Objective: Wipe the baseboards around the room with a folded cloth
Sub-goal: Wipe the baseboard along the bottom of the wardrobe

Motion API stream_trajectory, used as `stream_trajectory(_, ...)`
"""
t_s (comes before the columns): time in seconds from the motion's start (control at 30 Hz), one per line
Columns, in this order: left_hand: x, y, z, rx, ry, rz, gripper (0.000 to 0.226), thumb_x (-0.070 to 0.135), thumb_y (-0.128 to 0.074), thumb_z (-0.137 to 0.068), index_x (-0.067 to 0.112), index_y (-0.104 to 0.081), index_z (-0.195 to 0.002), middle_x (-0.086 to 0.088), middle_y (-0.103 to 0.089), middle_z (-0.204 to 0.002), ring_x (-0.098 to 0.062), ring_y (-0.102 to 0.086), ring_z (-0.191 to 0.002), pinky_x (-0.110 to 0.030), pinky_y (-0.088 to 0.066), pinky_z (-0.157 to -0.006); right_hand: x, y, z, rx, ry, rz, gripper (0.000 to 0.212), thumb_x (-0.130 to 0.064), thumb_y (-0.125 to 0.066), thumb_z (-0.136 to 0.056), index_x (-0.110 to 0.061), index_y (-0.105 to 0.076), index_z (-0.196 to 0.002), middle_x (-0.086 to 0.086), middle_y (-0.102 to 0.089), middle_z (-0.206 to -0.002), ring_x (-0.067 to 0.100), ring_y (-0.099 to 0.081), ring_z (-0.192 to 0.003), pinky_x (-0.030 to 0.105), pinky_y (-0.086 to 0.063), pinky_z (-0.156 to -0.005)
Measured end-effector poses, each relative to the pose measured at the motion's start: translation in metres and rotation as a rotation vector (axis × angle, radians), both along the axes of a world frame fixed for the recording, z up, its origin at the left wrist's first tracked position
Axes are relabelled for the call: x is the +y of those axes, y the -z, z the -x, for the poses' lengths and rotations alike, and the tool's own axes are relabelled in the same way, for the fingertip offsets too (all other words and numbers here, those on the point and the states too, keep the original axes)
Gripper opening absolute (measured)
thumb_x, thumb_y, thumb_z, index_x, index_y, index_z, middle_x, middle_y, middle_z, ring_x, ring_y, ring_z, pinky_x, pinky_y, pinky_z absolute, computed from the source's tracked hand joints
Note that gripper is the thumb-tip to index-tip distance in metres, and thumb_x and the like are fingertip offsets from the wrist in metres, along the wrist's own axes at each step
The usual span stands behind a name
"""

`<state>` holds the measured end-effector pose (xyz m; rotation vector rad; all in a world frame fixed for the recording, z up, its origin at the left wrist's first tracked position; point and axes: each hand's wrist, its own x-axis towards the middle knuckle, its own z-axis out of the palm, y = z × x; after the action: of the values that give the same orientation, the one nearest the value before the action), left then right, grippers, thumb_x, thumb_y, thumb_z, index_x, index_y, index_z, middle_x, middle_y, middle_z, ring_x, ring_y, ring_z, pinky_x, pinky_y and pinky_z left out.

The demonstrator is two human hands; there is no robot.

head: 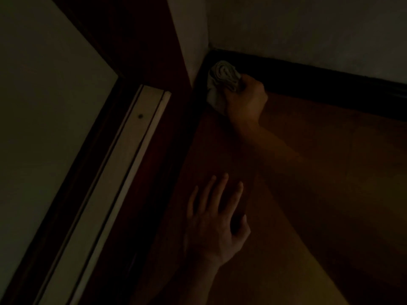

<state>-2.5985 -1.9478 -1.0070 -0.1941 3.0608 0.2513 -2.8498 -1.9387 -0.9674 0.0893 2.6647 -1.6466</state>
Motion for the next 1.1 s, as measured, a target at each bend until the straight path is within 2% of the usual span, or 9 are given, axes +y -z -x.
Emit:
stream_trajectory(0.13,0.0,0.003,0.0,0.035,-0.005,-0.017,0.072,0.062,-0.049,-0.085,0.042,-0.034,-0.152,0.003,-0.027,-0.164,-0.021,-0.025,-0.15,-0.051,-0.016,-0.118,-0.003,0.003,-0.019,-0.035,-0.015,0.042,0.014,-0.02,-0.068,-0.086,-0.011,-0.072,-0.096,0.003,-0.071,-0.09,0.014,-0.064,-0.082,0.021,-0.047,-0.068)
stream_trajectory(0.37,-0.001,-0.004,-0.002,0.016,-0.008,-0.043,0.069,0.058,-0.05,-0.085,0.041,-0.038,-0.151,0.003,-0.032,-0.162,-0.021,-0.028,-0.149,-0.05,-0.018,-0.119,0.033,-0.001,-0.072,-0.057,-0.349,0.097,0.012,-0.015,-0.075,-0.083,-0.011,-0.074,-0.094,-0.001,-0.07,-0.084,0.006,-0.061,-0.079,0.022,-0.044,-0.067)
stream_trajectory(0.57,0.005,-0.018,-0.001,-0.025,-0.029,-0.055,0.065,0.055,-0.042,-0.087,0.038,-0.045,-0.149,0.0,-0.036,-0.16,-0.024,-0.031,-0.148,-0.053,-0.023,-0.119,0.101,-0.022,-0.096,0.03,-0.137,0.082,0.013,-0.016,-0.069,-0.086,-0.015,-0.07,-0.098,-0.003,-0.066,-0.089,0.007,-0.06,-0.08,0.02,-0.044,-0.063)
stream_trajectory(0.67,0.013,-0.023,0.014,-0.004,-0.03,-0.157,0.062,0.05,-0.042,-0.087,0.035,-0.05,-0.146,-0.001,-0.039,-0.158,-0.025,-0.031,-0.148,-0.052,-0.021,-0.121,0.137,-0.018,-0.1,0.003,-0.081,0.019,0.022,-0.021,-0.067,-0.09,-0.018,-0.068,-0.111,-0.001,-0.065,-0.103,0.009,-0.06,-0.09,0.021,-0.048,-0.072)
stream_trajectory(0.73,0.019,-0.023,0.025,-0.029,-0.006,-0.153,0.062,0.05,-0.037,-0.088,0.036,-0.045,-0.149,0.001,-0.033,-0.161,-0.021,-0.025,-0.151,-0.049,-0.016,-0.123,0.149,-0.013,-0.094,-0.003,-0.048,0.0,0.023,-0.022,-0.068,-0.09,-0.018,-0.068,-0.113,-0.001,-0.066,-0.106,0.011,-0.062,-0.094,0.027,-0.053,-0.077)
stream_trajectory(0.8,0.021,-0.021,0.031,-0.059,0.011,-0.092,0.064,0.054,-0.033,-0.09,0.039,-0.036,-0.153,0.004,-0.026,-0.165,-0.018,-0.018,-0.153,-0.05,-0.017,-0.123,0.151,-0.009,-0.083,0.016,-0.022,-0.017,0.022,-0.022,-0.069,-0.089,-0.017,-0.068,-0.111,-0.001,-0.066,-0.105,0.012,-0.062,-0.093,0.024,-0.053,-0.076)
stream_trajectory(0.87,0.02,-0.018,0.031,-0.063,0.004,-0.069,0.065,0.056,-0.033,-0.09,0.04,-0.037,-0.152,0.004,-0.026,-0.165,-0.019,-0.019,-0.153,-0.052,-0.021,-0.121,0.144,-0.007,-0.068,0.074,-0.009,-0.069,0.022,-0.02,-0.07,-0.088,-0.015,-0.069,-0.109,0.0,-0.065,-0.102,0.013,-0.061,-0.091,0.018,-0.047,-0.071)
stream_trajectory(0.97,0.02,-0.015,0.031,-0.06,0.018,-0.051,0.066,0.059,-0.038,-0.089,0.041,-0.037,-0.152,0.003,-0.028,-0.164,-0.02,-0.021,-0.152,-0.053,-0.022,-0.12,0.124,-0.007,-0.046,0.137,0.043,-0.142,0.021,-0.022,-0.069,-0.086,-0.017,-0.072,-0.106,0.004,-0.066,-0.1,0.015,-0.061,-0.089,0.025,-0.046,-0.071)
stream_trajectory(1.1,0.017,-0.009,0.032,-0.046,0.025,-0.048,0.068,0.06,-0.047,-0.086,0.043,-0.036,-0.151,0.005,-0.029,-0.163,-0.02,-0.024,-0.151,-0.051,-0.016,-0.119,0.083,-0.005,-0.019,0.083,0.107,-0.142,0.019,-0.027,-0.064,-0.089,-0.014,-0.071,-0.101,0.008,-0.067,-0.098,0.022,-0.063,-0.089,0.028,-0.046,-0.068)
